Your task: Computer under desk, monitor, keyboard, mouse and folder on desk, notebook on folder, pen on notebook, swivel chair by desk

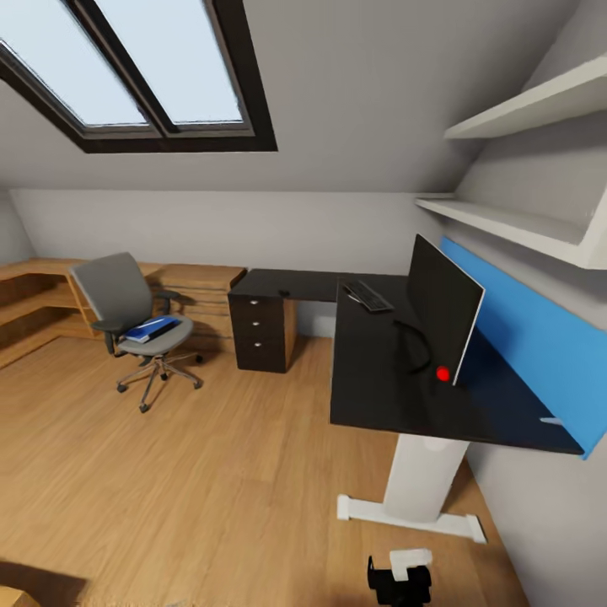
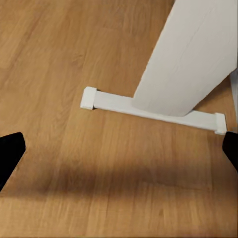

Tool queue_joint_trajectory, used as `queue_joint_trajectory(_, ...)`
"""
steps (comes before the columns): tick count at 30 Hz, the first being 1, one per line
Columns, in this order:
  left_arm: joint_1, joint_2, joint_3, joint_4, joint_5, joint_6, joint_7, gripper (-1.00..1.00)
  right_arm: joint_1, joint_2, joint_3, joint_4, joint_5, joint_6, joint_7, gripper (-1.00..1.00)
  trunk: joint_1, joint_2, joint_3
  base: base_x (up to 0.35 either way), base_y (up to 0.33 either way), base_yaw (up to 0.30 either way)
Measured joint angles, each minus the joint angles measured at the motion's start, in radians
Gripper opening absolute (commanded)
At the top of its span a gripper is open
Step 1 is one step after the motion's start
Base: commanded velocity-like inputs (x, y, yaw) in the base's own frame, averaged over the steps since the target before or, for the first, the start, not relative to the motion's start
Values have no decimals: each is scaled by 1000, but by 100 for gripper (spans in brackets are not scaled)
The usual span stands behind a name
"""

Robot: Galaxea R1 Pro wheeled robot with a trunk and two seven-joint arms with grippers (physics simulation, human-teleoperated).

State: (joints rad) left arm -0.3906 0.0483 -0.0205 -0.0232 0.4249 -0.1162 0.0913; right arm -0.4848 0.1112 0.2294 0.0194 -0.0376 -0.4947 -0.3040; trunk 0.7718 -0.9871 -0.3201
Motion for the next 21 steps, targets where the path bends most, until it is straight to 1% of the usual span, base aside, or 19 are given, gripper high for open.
queue_joint_trajectory(3, 0, -7, 0, 0, -2, -1, -1, 100, 0, 0, 0, 0, -1, -30, -1, 100, 0, 0, 0, 149, 307, 271)
queue_joint_trajectory(7, 0, -10, 0, 0, -3, -9, -1, 100, 0, 0, 0, 0, -1, -47, -3, 100, 0, 0, 0, 208, 282, 274)
queue_joint_trajectory(13, 0, -24, 0, 0, -4, -51, 0, 100, 0, 0, 0, 0, -1, -55, -4, 100, 0, 0, 0, 246, 260, 268)
queue_joint_trajectory(16, 0, -30, 0, 0, -8, -61, 1, 100, 0, 0, 0, 0, -2, -56, -5, 100, 0, 0, 0, 256, 251, 151)
queue_joint_trajectory(21, 0, -32, 0, 0, -29, -68, 1, 100, 0, -1, 0, 0, 0, -55, -4, 100, 0, 0, 0, 277, 225, 42)
